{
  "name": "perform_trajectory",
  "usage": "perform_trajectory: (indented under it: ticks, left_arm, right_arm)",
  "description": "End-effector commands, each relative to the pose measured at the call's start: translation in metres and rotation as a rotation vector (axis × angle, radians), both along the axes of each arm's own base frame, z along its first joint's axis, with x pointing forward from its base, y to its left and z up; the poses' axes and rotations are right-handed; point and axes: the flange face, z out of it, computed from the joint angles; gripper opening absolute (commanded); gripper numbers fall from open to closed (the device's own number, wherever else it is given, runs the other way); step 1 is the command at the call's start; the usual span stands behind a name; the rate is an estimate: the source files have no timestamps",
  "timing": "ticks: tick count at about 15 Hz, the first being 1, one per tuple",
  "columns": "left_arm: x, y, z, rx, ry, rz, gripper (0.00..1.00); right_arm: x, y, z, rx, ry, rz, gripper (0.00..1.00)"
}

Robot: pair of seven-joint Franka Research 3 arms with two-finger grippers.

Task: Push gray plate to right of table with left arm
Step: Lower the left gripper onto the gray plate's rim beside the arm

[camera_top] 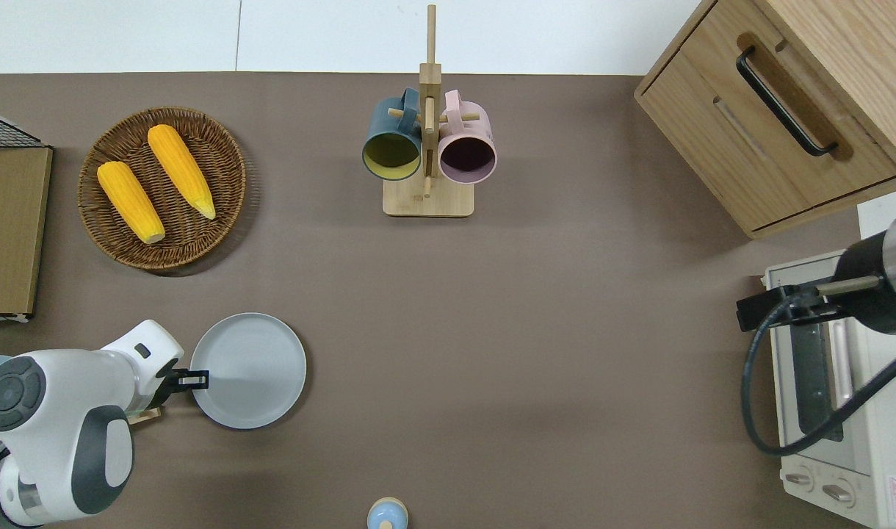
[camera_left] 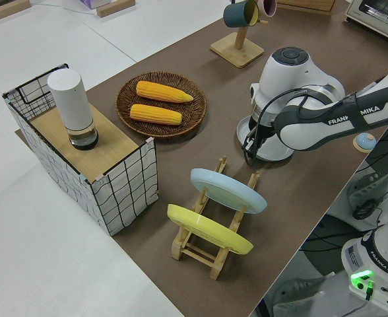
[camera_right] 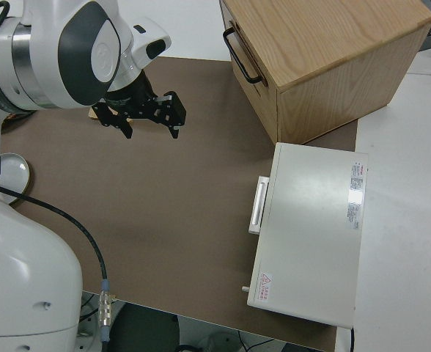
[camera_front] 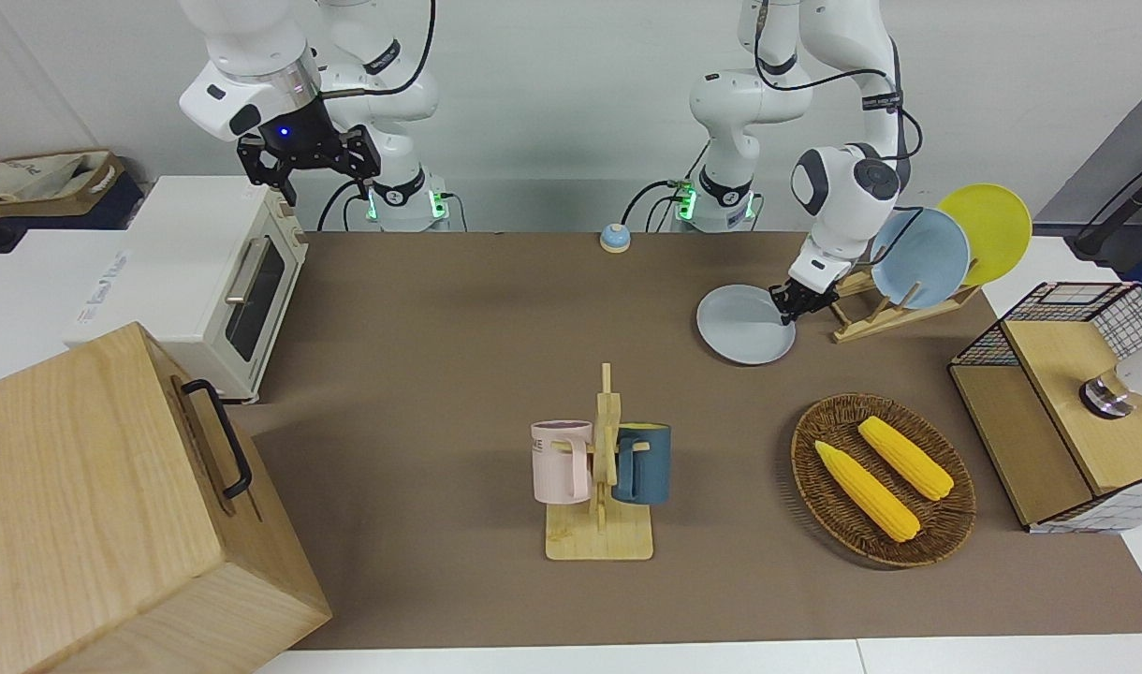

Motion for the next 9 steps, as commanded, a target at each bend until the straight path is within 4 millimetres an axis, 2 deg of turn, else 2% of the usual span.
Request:
perform_trajectory:
  ticks: [1, 9]
  left_arm:
    - [-0.0029, -0.0012, -0.0053, -0.003, -0.004, 0.004, 0.00]
    - [-0.0026, -0.0072, -0.0064, -0.003, -0.002, 0.003, 0.00]
  right_arm:
    - [-0.0025, -0.0017, 0.0043, 0.002, 0.004, -0.015, 0.983]
    - [-0.0026, -0.0009, 0.0043, 0.001, 0.004, -0.015, 0.983]
